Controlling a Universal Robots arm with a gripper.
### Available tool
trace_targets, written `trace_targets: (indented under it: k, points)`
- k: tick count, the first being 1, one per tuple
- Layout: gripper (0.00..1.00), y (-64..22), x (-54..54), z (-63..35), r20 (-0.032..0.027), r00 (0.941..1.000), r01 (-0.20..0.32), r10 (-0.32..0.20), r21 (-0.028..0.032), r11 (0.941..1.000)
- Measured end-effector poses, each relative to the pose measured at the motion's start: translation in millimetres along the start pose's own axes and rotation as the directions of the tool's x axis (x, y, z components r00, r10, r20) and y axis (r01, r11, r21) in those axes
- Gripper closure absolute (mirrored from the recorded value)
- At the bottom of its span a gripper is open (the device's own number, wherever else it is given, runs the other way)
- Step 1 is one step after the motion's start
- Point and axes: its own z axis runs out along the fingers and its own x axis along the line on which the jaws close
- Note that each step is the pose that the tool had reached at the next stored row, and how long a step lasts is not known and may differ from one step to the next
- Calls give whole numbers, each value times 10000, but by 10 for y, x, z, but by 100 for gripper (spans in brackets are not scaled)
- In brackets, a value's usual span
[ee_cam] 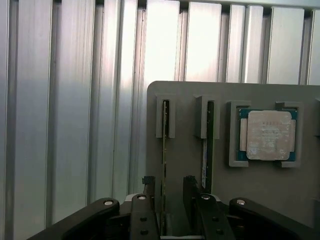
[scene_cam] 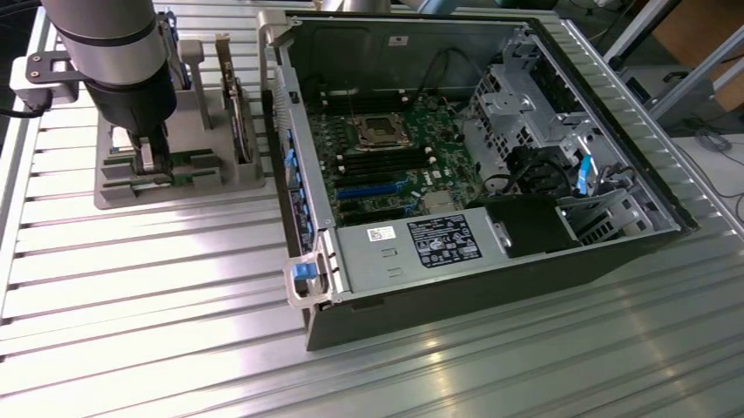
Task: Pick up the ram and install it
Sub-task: 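Pick up the ram and move it above insertion slot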
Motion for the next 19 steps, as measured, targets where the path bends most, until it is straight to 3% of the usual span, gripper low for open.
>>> trace_targets:
  k: [2, 3, 5, 16, 19]
  points:
    - [78, 0, 0, 0, 0, 10000, 0, 0, 0, 10000]
    - [78, 0, 0, 0, -1, 10000, 0, 0, 0, 10000]
    - [88, 0, 0, 0, 0, 10000, 0, 0, -1, 10000]
    - [88, -1, 0, -3, 2, 10000, 1, -1, 3, 10000]
    - [88, 2, -1, -55, 0, 10000, 0, 0, 1, 10000]
